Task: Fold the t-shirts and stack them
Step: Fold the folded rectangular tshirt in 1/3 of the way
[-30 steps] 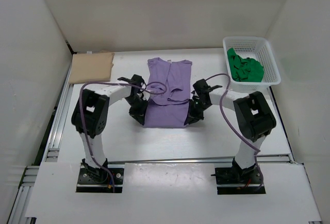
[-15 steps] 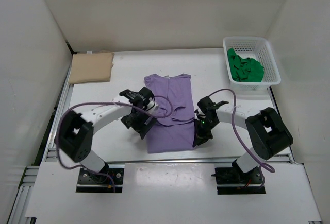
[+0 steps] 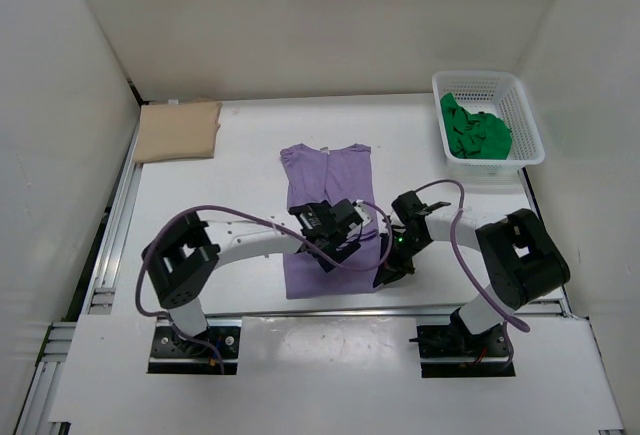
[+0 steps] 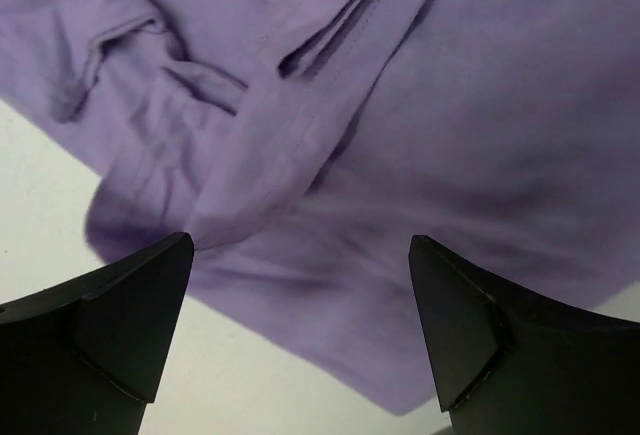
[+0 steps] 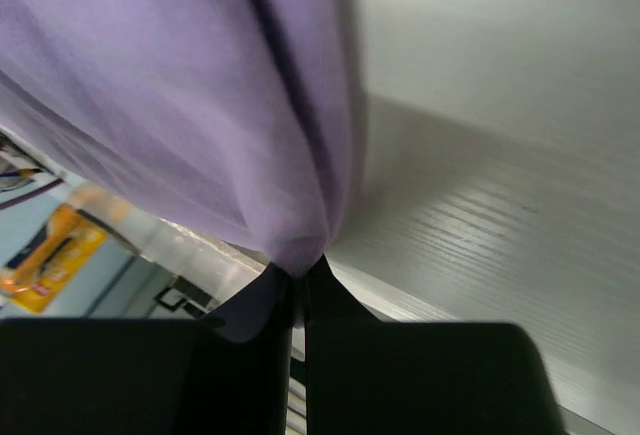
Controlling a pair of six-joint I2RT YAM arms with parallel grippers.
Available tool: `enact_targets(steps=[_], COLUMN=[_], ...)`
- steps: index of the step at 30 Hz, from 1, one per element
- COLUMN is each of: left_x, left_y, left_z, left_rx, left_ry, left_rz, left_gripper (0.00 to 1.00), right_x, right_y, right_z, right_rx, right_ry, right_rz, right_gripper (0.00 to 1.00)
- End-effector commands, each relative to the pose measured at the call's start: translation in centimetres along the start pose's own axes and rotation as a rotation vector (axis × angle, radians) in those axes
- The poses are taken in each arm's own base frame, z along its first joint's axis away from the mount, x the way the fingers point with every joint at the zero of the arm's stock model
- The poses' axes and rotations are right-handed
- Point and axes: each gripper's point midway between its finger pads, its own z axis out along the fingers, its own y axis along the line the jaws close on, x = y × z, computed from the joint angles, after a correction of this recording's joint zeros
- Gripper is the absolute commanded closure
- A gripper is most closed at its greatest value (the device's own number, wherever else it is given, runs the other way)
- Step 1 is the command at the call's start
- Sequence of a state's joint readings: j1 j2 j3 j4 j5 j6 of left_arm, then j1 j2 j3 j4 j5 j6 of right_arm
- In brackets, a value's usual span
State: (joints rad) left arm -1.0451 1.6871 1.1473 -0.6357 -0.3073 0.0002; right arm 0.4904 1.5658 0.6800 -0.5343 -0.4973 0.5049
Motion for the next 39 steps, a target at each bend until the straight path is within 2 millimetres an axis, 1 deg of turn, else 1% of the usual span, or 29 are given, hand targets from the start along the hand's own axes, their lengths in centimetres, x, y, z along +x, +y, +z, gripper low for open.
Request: enact_targets(steps=[1, 2, 3, 5, 7, 8, 9, 10, 13, 15, 16, 18, 19, 20, 22, 23, 25, 26, 28, 29, 30, 31, 32, 33, 34, 35, 36, 38, 39], left_x=[-2.3, -1.8, -2.3, -1.7, -2.2, -2.4, -2.6, -3.3, -3.4, -3.7, -3.8, -3.3, -2.5, -2.7, -2.9, -4.2, -5.5, -7.0, -8.1, -8.2, -9.1, -8.6, -8.9, -8.5, -8.1, -6.3, -5.0, -2.5, -1.7], left_y=[0.7, 0.8, 0.8, 1.5, 2.5, 2.6, 3.5, 4.1, 5.1, 4.9, 5.3, 5.5, 5.9, 6.9, 8.1, 10.0, 12.0, 14.3, 16.1, 17.4, 17.9, 18.8, 19.1, 20.1, 20.0, 17.9, 17.8, 15.2, 13.5], left_z=[0.5, 1.2, 1.5, 2.3, 3.2, 3.3, 3.5, 3.4, 3.6, 3.3, 3.1, 3.3, 4.3, 4.5, 5.4, 5.2, 5.2, 4.4, 3.7, 2.9, 2.1, 1.6, 0.2, -0.8, -1.6, -2.9, -3.8, -5.5, -8.0], left_rx=[-0.056, -0.074, -0.083, -0.115, -0.145, -0.156, -0.181, -0.187, -0.206, -0.186, -0.191, -0.186, -0.192, -0.212, -0.226, -0.256, -0.286, -0.321, -0.349, -0.37, -0.375, -0.394, -0.397, -0.409, -0.371, -0.226, -0.148, 0.036, 0.136], left_ry=[-0.064, -0.04, -0.046, -0.02, -0.012, -0.012, -0.009, -0.023, -0.02, -0.031, -0.038, -0.025, 0.007, 0.009, 0.022, -0.002, -0.026, -0.065, -0.097, -0.106, -0.134, -0.126, -0.144, -0.139, -0.127, -0.053, -0.015, 0.051, 0.032], left_rz=[-0.019, -0.01, -0.013, -0.015, -0.035, -0.035, -0.049, -0.066, -0.086, -0.09, -0.101, -0.106, -0.11, -0.13, -0.155, -0.197, -0.238, -0.283, -0.319, -0.341, -0.351, -0.363, -0.37, -0.387, -0.386, -0.365, -0.389, -0.412, -0.427], left_gripper=[0.0, 0.0, 0.0, 0.0, 0.0, 0.0, 0.0, 0.0, 0.0, 0.0, 0.0, 0.0, 0.0, 0.0, 0.0, 0.0, 0.0, 0.0, 0.0, 0.0, 0.0, 0.0, 0.0, 0.0, 0.0, 0.0, 0.0, 0.0, 0.0], right_x=[-0.2, -0.2, -0.3, -0.2, -0.2, -0.2, 0.0, 0.0, 0.2, 0.4, 0.4, 0.7, 0.7, 0.7, 0.7, 0.7, 0.4, 0.4, 0.5, 0.3, 0.3, 0.0, 0.0, 0.0, -0.2, -0.2, -0.2, -0.3, -0.3], right_y=[-0.5, -0.5, -0.3, -0.2, 0.0, 0.0, -0.3, -0.1, -0.2, -0.3, -0.3, -0.6, -0.6, -0.6, -0.6, -0.6, -0.3, -0.3, -0.5, -0.4, -0.4, -0.3, -0.3, -0.3, -0.1, -0.1, -0.1, -0.2, -0.2], right_z=[0.0, 0.0, -0.1, -0.2, -0.3, -0.3, -0.2, -0.3, -0.4, -0.4, -0.4, -0.3, -0.3, -0.3, -0.3, -0.3, -0.4, -0.4, -0.2, -0.2, -0.2, -0.2, -0.2, -0.2, -0.3, -0.3, -0.3, -0.3, -0.3], right_rx=[-0.004, -0.004, -0.008, -0.016, -0.021, -0.021, -0.017, -0.021, -0.022, -0.022, -0.022, -0.018, -0.018, -0.018, -0.018, -0.018, -0.022, -0.022, -0.017, -0.016, -0.016, -0.016, -0.016, -0.016, -0.02, -0.02, -0.02, -0.012, -0.012], right_ry=[-0.021, -0.021, -0.029, -0.025, -0.032, -0.032, -0.026, -0.034, -0.035, -0.035, -0.035, -0.028, -0.028, -0.028, -0.028, -0.028, -0.035, -0.035, -0.026, -0.025, -0.025, -0.025, -0.025, -0.025, -0.031, -0.031, -0.031, -0.036, -0.036], right_rz=[0.021, 0.021, 0.015, 0.015, 0.009, 0.009, 0.014, 0.008, 0.007, 0.007, 0.007, 0.012, 0.012, 0.012, 0.012, 0.012, 0.007, 0.007, 0.014, 0.015, 0.015, 0.006, 0.006, 0.006, 0.001, 0.001, 0.001, 0.001, 0.001], right_gripper=[1.0, 1.0, 1.0, 1.0, 1.0, 1.0, 1.0, 1.0, 1.0, 1.0, 1.0, 1.0, 1.0, 1.0, 1.0, 1.0, 1.0, 1.0, 1.0, 1.0, 1.0, 1.0, 1.0, 1.0, 1.0, 0.98, 0.95, 0.9, 0.86])
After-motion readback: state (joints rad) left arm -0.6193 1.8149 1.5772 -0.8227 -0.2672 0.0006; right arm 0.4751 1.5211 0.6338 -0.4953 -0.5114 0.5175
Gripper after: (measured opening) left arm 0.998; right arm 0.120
